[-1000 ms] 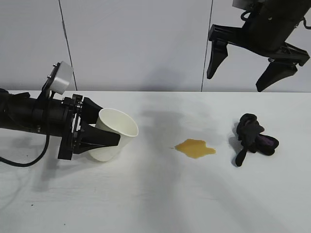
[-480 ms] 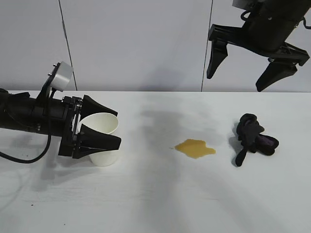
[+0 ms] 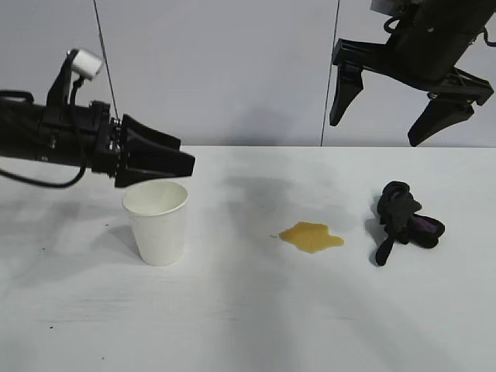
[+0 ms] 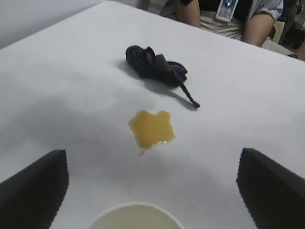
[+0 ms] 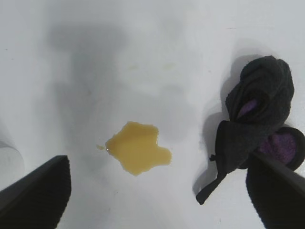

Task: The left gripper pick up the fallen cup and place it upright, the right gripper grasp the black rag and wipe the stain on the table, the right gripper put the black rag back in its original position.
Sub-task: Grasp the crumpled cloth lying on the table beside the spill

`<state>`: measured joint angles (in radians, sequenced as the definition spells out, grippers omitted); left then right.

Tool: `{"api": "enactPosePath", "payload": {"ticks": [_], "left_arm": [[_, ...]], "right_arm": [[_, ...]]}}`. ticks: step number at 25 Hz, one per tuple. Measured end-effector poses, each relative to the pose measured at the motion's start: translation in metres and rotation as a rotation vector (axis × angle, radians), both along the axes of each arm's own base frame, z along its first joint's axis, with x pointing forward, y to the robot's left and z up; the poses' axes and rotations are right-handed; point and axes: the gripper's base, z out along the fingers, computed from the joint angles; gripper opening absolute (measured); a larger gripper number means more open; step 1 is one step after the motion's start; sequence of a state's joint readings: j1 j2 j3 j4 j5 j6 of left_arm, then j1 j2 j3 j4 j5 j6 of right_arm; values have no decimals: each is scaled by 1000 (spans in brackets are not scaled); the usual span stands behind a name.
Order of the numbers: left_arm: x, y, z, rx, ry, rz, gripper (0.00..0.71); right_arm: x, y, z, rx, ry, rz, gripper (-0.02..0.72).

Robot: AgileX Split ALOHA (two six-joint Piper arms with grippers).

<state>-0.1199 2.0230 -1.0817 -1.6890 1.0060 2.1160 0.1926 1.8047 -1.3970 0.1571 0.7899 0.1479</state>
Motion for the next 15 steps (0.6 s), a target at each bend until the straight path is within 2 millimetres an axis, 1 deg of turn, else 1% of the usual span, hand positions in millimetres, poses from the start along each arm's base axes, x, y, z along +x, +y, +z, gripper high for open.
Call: {"api": "enactPosePath", "payload": {"ticks": [3, 5, 6, 8, 9, 11, 13, 15], "left_arm": [[4, 3, 26, 118, 149, 138, 693], [5, -4, 44, 211, 202, 143, 693], [8, -10, 54, 229, 247, 161, 693], [13, -17, 70, 289, 327, 214, 693], [16, -21, 78, 323, 338, 232, 693], [21, -22, 91, 362, 393, 314, 693], [24, -18, 99, 395, 433, 398, 693], [25, -14, 98, 431, 463, 451, 693]], "right_arm": [[0, 0, 0, 0, 0, 0, 694], [0, 0, 0, 0, 0, 0, 694], [0, 0, 0, 0, 0, 0, 694], [0, 0, 0, -3, -1, 7, 694], [0, 0, 0, -5, 0, 10, 694], [0, 0, 0, -6, 0, 11, 694], [0, 0, 0, -7, -2, 13, 694], [-1, 0, 0, -10, 4, 15, 694]]}}
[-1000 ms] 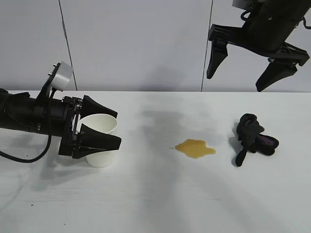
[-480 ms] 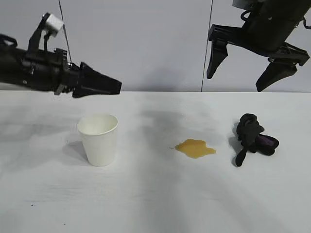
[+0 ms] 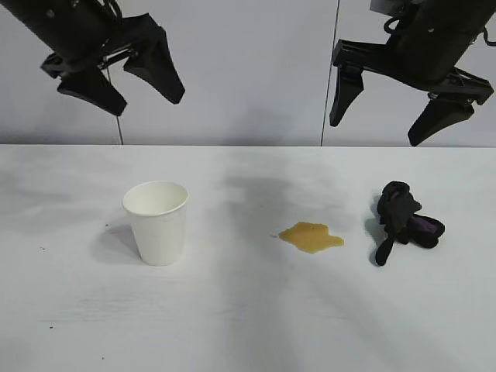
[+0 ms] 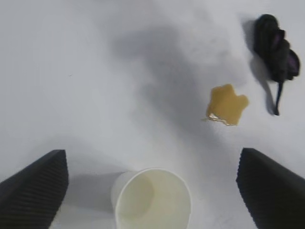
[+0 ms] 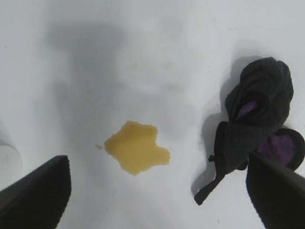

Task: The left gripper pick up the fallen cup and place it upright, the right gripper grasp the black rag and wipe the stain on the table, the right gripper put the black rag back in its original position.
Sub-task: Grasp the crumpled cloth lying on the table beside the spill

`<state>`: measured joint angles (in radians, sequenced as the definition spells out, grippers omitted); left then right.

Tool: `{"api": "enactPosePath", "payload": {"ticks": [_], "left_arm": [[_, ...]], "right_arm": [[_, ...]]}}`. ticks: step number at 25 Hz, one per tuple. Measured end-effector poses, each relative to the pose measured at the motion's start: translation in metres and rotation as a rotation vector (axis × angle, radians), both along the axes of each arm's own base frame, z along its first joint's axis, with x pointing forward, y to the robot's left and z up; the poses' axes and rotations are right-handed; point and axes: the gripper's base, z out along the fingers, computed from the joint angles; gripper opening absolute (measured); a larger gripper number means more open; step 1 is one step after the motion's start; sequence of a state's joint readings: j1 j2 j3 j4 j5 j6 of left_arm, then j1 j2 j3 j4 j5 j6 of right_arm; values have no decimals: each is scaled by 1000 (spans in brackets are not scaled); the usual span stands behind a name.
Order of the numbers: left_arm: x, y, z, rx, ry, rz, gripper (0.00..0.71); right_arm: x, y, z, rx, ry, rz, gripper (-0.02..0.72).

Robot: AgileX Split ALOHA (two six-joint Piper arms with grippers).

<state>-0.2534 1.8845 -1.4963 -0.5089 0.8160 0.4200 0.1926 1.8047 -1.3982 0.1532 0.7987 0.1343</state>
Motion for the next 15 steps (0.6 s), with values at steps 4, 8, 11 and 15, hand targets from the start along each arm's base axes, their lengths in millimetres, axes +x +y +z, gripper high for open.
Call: {"api": "enactPosePath", "payload": {"ticks": [4, 8, 11, 15], "left_arm": [[-1, 1, -3, 6, 32, 20, 693], [-1, 0, -8, 5, 66, 18, 693], [-2, 0, -8, -2, 77, 16, 694], [-2, -1, -8, -10, 79, 19, 694]], "right_arm": [[-3, -6, -2, -72, 39, 10, 694], [-2, -25, -3, -144, 54, -29, 694], [-1, -42, -4, -156, 64, -68, 693], [-2, -55, -9, -160, 88, -99, 692]]}}
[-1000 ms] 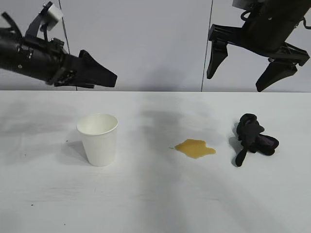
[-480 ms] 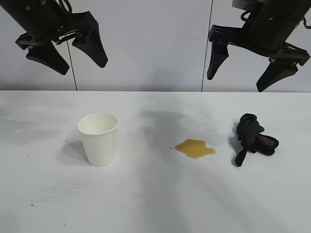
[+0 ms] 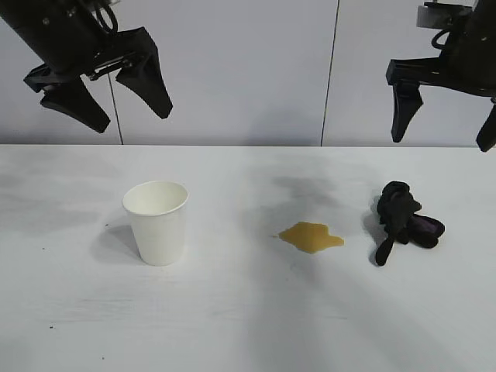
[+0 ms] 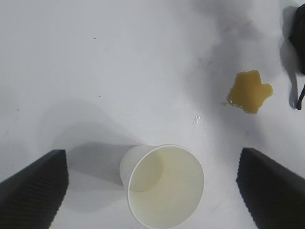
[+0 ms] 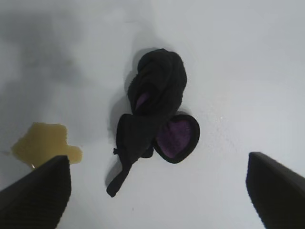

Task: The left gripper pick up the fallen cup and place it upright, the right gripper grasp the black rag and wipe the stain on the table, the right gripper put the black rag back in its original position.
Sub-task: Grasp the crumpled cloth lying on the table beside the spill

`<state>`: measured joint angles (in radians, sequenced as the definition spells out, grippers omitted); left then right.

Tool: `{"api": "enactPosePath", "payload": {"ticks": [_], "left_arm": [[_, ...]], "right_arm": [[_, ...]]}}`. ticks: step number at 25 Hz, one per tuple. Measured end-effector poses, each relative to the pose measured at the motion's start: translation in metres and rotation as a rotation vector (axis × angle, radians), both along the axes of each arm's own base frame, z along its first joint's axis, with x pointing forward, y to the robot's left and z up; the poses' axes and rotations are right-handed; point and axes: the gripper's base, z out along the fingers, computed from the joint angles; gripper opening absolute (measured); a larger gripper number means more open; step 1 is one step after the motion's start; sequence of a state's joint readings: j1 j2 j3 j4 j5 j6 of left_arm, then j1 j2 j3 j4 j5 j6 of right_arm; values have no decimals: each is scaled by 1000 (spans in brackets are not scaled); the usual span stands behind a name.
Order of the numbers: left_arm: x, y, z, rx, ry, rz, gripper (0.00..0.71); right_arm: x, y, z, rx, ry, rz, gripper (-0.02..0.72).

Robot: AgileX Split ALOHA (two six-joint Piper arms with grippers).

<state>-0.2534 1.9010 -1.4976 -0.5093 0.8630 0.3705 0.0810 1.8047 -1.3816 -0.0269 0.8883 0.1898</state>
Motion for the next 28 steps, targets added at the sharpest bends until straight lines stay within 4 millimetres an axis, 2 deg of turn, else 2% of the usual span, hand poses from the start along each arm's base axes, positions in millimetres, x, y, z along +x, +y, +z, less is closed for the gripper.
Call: {"api": "enactPosePath", "payload": {"ticks": [8, 14, 19, 23, 26, 28], "left_arm": [[0, 0, 0, 0, 0, 0, 694], [0, 0, 0, -1, 5, 2, 694], [-1, 0, 0, -17, 37, 44, 694], [-1, 0, 0, -23, 50, 62, 694], [-1, 0, 0, -24, 52, 65, 694], [-1, 0, 0, -25, 53, 66, 694]], "right_arm": [[-5, -1, -17, 11, 13, -8, 674], [-6, -1, -45, 17, 41, -22, 663], [3, 0, -60, 35, -6, -54, 655], [8, 4, -81, 43, 23, -59, 647], [13, 13, -95, 58, 15, -65, 593], [15, 15, -101, 66, 8, -83, 485]]}}
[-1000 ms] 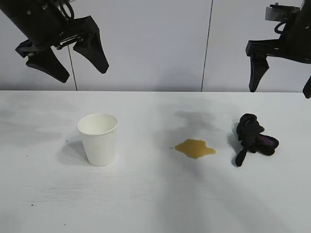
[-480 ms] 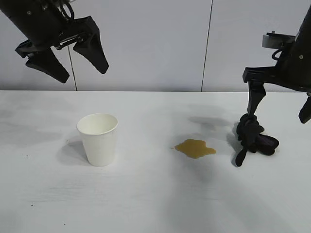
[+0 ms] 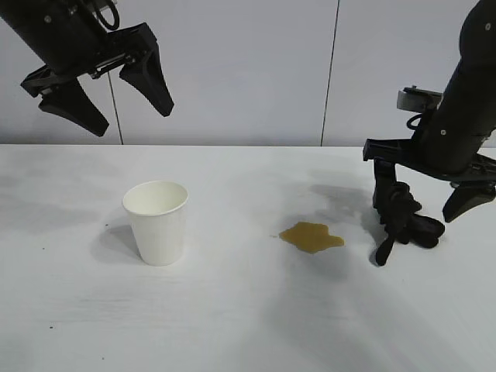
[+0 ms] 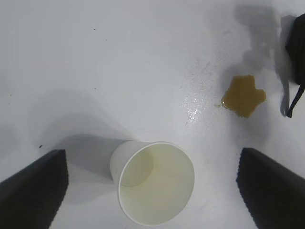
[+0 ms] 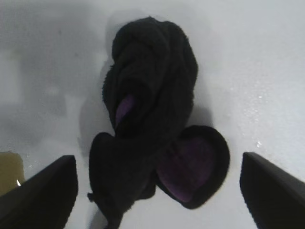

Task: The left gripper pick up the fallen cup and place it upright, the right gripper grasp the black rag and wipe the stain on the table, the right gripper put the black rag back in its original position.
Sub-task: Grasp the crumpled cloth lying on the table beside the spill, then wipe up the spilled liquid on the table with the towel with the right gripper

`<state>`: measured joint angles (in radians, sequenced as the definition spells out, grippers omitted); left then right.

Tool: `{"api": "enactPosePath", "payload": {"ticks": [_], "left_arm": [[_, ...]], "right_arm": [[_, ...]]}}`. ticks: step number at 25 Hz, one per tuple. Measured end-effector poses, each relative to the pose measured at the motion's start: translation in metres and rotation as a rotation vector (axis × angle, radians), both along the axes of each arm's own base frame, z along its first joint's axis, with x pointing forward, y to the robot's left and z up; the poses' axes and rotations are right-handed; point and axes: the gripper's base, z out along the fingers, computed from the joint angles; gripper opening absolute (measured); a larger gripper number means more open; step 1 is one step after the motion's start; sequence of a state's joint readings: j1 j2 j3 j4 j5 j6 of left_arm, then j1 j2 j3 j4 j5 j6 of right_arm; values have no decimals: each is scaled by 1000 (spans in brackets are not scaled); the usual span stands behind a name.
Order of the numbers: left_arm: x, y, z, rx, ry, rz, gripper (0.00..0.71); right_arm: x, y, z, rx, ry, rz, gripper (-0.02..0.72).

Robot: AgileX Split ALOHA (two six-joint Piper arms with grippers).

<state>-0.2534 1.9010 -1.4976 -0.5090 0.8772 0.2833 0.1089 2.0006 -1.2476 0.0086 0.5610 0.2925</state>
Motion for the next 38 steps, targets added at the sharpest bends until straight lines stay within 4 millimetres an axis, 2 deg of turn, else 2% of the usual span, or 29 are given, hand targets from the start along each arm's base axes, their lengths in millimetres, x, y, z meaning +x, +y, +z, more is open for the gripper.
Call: {"api": "enactPosePath", "payload": {"ticks": [2, 7, 10, 14, 17, 22, 25, 28, 32, 35, 38], "left_arm": [[0, 0, 0, 0, 0, -1, 694], [0, 0, 0, 0, -1, 1, 694], [0, 0, 0, 0, -1, 1, 694], [0, 0, 0, 0, -1, 1, 694], [0, 0, 0, 0, -1, 1, 694], [0, 0, 0, 0, -1, 1, 694], [0, 0, 0, 0, -1, 1, 694], [0, 0, 0, 0, -1, 1, 694], [0, 0, 0, 0, 1, 0, 694], [-1, 0, 0, 1, 9, -4, 694], [-1, 1, -1, 13, 9, -10, 694]], "right_arm": [[1, 0, -8, 5, 9, -16, 407], [3, 0, -22, -1, 34, -21, 283], [4, 0, -22, 3, 29, -31, 119], [3, 1, -14, 20, 18, -47, 115], [-2, 10, 7, 49, -14, -36, 115], [-9, 48, 58, 116, -107, 68, 115], [-12, 78, 67, 136, -117, 147, 115], [-19, 104, 58, 138, -93, 211, 115], [-24, 129, 32, 126, -37, 268, 115], [-26, 140, 5, 109, 19, 291, 115], [-24, 142, -15, 96, 53, 288, 115]]}}
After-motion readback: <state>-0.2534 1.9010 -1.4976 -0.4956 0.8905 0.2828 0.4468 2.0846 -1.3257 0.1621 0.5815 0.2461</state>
